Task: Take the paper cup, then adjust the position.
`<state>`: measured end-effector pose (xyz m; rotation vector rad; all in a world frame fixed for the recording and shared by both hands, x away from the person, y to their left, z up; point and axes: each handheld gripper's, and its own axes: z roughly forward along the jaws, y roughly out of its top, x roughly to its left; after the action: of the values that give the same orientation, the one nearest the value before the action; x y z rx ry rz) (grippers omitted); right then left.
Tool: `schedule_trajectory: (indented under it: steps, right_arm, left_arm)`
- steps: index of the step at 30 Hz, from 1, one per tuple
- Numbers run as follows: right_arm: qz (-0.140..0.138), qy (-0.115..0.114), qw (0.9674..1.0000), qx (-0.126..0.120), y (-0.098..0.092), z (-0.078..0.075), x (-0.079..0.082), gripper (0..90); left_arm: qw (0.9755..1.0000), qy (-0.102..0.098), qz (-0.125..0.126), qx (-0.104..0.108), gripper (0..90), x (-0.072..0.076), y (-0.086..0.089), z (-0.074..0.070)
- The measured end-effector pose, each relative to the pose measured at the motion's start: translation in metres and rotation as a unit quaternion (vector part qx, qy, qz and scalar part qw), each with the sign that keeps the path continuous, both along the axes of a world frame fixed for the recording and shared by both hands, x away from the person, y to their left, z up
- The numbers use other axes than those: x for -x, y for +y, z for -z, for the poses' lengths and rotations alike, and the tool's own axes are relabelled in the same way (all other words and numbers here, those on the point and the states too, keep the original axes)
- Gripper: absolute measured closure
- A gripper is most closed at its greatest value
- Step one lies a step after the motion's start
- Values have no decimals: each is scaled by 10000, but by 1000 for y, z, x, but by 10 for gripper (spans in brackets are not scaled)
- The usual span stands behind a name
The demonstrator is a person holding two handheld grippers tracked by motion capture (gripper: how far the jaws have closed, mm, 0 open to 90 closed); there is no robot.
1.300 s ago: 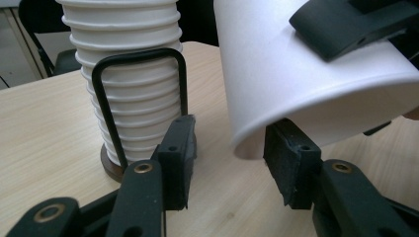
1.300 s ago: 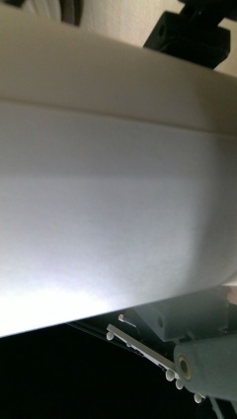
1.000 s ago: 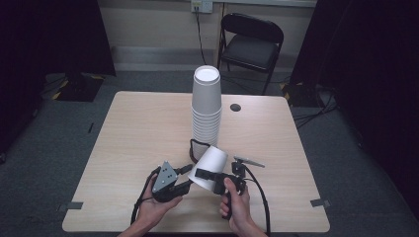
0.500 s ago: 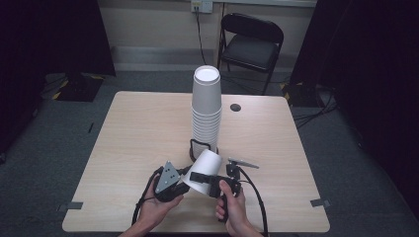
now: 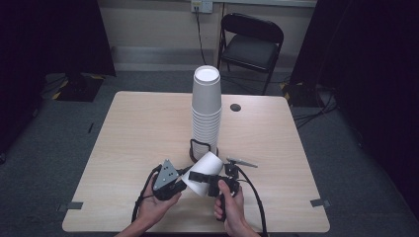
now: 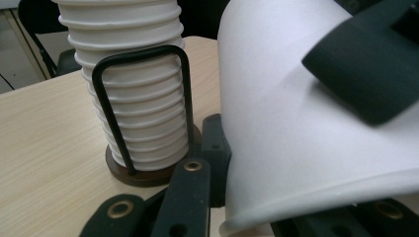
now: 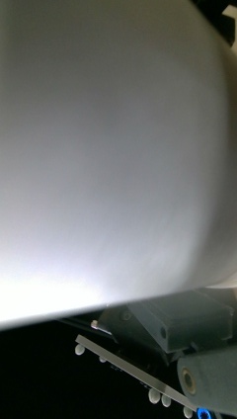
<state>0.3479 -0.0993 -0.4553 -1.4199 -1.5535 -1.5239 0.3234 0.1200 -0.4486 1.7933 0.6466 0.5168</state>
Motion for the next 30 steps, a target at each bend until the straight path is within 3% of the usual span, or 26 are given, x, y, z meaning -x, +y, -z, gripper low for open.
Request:
schedule_trajectory:
  steps: [3, 12, 14, 19, 21, 24, 29, 30]
  right_arm:
    - [124, -104, 9999, 51, -2, -3, -1, 113]
    - [600, -500, 9965, 291, -21, -11, -8, 124]
    - [705, -719, 9940, 433, -26, -13, -9, 126]
    - [981, -1015, 9876, 684, -38, -19, -14, 129]
    - [1173, -1141, 9825, 888, -44, -21, -13, 127]
    - [1236, -1297, 9783, 1037, -50, -24, -13, 128]
    - [1216, -1400, 9755, 1181, -54, -27, -11, 127]
    - [1188, -1533, 9728, 1267, -55, -27, -11, 126]
  left_arm:
    - [10000, -19, 36, -40, 834, 3, -1, -2]
    - [9996, 214, 191, 15, 847, 5, -2, -3]
    - [9994, 276, 218, 0, 849, 5, -1, -4]
    - [9985, 500, 214, 28, 851, 4, 3, -4]
    - [9980, 601, 185, 13, 855, 2, 7, -4]
    - [9976, 684, 135, 21, 857, 0, 12, -6]
    - [9963, 853, 57, 53, 859, -3, 20, -9]
    - [9960, 896, 31, 59, 859, -4, 21, -9]
